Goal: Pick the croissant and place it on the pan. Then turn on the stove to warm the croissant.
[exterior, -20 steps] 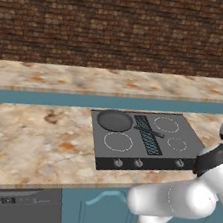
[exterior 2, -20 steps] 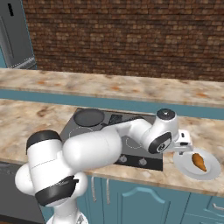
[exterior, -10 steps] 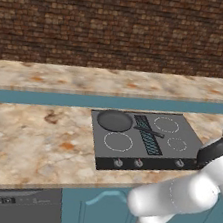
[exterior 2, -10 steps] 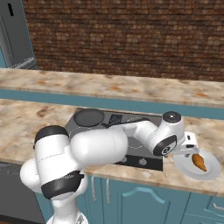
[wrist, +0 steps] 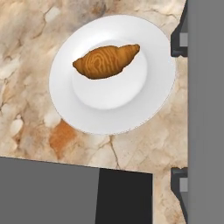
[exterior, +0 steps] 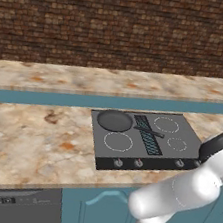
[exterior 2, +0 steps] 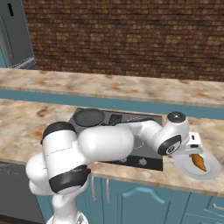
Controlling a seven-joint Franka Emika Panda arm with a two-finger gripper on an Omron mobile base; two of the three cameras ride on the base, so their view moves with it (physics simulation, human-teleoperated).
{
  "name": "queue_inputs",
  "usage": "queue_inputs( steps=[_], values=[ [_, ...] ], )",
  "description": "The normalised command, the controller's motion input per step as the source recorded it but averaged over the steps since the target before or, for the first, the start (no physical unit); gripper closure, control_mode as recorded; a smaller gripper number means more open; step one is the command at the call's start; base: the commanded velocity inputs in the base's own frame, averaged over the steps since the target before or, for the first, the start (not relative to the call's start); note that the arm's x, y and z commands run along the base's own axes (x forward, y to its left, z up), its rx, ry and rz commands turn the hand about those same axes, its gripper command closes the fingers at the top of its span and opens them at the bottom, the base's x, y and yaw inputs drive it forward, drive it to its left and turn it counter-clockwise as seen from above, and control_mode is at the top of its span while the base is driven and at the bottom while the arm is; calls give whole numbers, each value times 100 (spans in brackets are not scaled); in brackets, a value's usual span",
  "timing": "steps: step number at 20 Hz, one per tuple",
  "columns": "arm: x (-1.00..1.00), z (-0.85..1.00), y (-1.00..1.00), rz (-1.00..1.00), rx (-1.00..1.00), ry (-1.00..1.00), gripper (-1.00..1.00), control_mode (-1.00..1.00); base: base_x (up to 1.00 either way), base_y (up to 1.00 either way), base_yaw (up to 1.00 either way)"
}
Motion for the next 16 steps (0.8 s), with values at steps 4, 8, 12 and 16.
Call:
queue_inputs(
  steps=[4, 8, 12, 16],
  values=[
    [14, -7, -16, 0, 0, 3, -100, -100, 0, 0, 0],
    [13, -8, -18, 0, 0, 3, -100, -100, 0, 0, 0],
    [12, -8, -19, 0, 0, 3, -100, -100, 0, 0, 0],
    [13, -9, -20, 0, 0, 3, -100, -100, 0, 0, 0]
  ],
)
